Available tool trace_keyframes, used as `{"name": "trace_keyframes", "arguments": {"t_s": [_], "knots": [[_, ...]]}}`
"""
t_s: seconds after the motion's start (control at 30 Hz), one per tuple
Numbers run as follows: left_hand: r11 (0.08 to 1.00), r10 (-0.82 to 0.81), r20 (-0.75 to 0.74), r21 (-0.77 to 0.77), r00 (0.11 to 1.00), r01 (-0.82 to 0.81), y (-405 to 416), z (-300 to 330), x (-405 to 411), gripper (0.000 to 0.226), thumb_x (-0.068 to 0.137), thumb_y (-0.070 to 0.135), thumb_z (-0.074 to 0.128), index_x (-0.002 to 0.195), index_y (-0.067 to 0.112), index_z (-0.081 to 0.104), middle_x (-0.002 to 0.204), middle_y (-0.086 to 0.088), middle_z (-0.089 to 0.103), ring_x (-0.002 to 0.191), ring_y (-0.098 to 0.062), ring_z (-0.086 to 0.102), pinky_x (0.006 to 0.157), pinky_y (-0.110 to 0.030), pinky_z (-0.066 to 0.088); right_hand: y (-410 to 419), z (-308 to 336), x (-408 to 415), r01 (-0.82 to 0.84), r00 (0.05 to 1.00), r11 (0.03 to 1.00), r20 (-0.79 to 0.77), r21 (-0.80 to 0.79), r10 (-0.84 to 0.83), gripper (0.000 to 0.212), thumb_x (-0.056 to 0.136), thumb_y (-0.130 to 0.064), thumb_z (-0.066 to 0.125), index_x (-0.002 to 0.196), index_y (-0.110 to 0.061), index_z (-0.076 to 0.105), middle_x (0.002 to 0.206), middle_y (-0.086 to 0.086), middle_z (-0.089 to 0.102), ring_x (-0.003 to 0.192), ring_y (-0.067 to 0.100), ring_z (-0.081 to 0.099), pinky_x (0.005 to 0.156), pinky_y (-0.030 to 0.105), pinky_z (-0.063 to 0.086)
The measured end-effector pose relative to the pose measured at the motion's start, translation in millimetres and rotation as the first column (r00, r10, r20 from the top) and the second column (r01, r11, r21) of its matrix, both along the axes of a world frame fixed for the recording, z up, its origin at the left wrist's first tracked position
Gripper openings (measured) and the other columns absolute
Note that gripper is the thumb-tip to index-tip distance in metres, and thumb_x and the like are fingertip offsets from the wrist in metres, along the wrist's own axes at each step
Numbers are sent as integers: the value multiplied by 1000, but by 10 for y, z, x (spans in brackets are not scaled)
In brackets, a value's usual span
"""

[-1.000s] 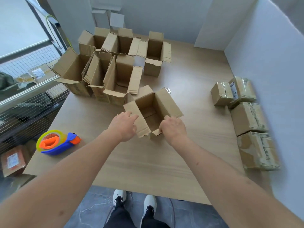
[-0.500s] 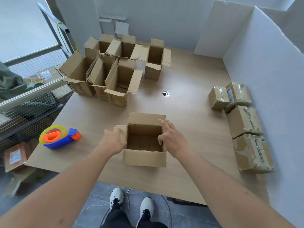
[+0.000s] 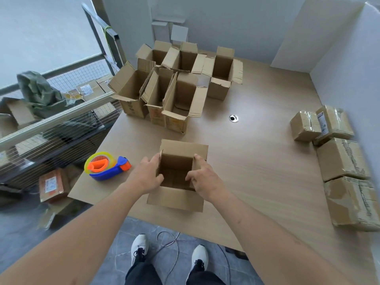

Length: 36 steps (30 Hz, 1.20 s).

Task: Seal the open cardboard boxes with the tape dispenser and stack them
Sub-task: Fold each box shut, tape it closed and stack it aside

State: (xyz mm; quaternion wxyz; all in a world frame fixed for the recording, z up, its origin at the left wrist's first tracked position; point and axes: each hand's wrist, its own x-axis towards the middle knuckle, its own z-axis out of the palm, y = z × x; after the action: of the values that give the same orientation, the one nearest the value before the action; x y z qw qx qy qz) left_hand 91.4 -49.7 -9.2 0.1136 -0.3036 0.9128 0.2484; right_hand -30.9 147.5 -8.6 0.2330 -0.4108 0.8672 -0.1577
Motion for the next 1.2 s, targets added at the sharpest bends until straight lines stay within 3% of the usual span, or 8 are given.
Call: {"name": "trace_keyframes", "arguments": {"t_s": [0.27,0.37,0.47,0.67,0.83,0.93,1.07,1.2], "knots": [[939,-260,155,271,953,212,-545,-287,222,139,55,95,65,154,51,-22,166,-5,7,148,-32,32,115,-41,36,-442,-113,292,150,989,985,-24,83,-149,47,104,-21,48,150,-32,47,166,3,21,141,38,42,109,46,46],[863,-486,204,268,850,429,-727,-247,257,170,35,86,83,144,47,-42,161,-10,-39,157,-35,-2,124,-40,18,-551,-139,383,389,919,920,-94,54,-383,63,96,-6,58,148,-36,43,160,5,19,126,28,56,99,40,54],[814,-580,203,110,789,571,-696,-245,273,177,43,70,93,149,26,-42,141,-15,-63,148,-40,-33,125,-47,14,-626,-137,439,555,831,831,-80,45,-551,79,93,-3,64,154,-40,30,159,6,16,112,26,62,92,37,55],[647,-756,98,-44,648,761,-595,-276,411,136,71,69,60,158,0,-18,157,-18,-43,146,-30,-42,129,-42,1,-718,-68,472,614,789,785,-74,85,-610,94,94,-1,62,159,-46,12,164,3,16,127,29,54,92,42,54],[763,-577,-155,248,802,597,-821,-237,301,66,98,45,53,156,16,42,172,5,-5,155,-5,-14,128,-32,5,-861,61,242,596,801,794,-20,119,-598,122,81,19,48,149,-62,-13,170,-1,4,137,34,47,99,47,51],[803,-487,-205,276,849,528,-877,-248,226,42,102,40,59,140,21,64,169,11,20,155,-5,10,125,-24,9,-979,112,7,544,837,832,-8,108,-547,126,78,16,55,151,-60,-15,160,-1,29,128,32,52,100,47,51],[890,-383,-300,134,874,436,-848,-235,183,46,92,30,75,135,15,65,144,5,51,133,-15,46,115,-39,40,-1071,69,-120,544,836,838,60,42,-545,114,82,-5,65,155,-55,-6,137,5,40,114,31,57,91,41,51],[983,-127,-267,93,955,157,-666,-266,191,77,76,37,88,140,18,50,129,-3,43,118,-24,51,104,-38,45,-1025,-71,-128,607,786,794,133,20,-604,103,87,-28,70,159,-45,-1,149,6,31,130,29,48,99,38,45]]}}
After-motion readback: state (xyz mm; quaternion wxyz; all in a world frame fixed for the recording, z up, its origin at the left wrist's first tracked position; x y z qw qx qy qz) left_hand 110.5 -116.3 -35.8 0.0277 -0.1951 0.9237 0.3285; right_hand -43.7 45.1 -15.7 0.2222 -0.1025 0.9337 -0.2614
